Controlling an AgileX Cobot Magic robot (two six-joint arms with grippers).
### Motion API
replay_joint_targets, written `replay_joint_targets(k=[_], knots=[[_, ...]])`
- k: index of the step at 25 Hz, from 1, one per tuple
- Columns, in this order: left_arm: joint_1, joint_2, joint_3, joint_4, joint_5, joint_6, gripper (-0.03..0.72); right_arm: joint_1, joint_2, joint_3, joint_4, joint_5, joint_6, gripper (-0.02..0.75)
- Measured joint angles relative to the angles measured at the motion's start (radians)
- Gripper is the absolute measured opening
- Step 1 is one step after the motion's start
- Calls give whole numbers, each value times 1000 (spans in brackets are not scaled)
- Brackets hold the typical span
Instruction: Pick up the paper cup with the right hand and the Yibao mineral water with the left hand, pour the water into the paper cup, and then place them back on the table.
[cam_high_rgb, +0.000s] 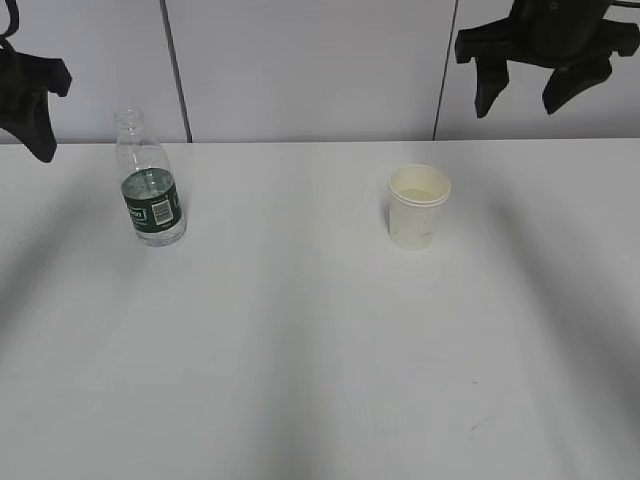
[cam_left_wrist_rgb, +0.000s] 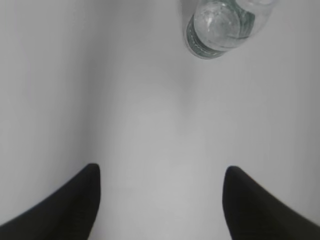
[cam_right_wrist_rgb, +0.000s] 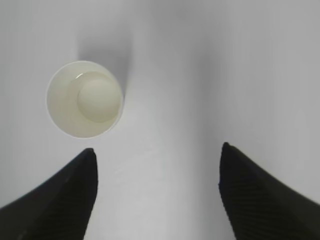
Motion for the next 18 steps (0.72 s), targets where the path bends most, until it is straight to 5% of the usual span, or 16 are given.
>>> replay_joint_targets(k=[11, 18], knots=[[0, 35, -61, -20, 57, 42, 469, 0, -2, 5, 92, 8, -31, 585], [0, 15, -56, -106, 58, 105, 469, 2, -197, 176, 107, 8, -54, 585]])
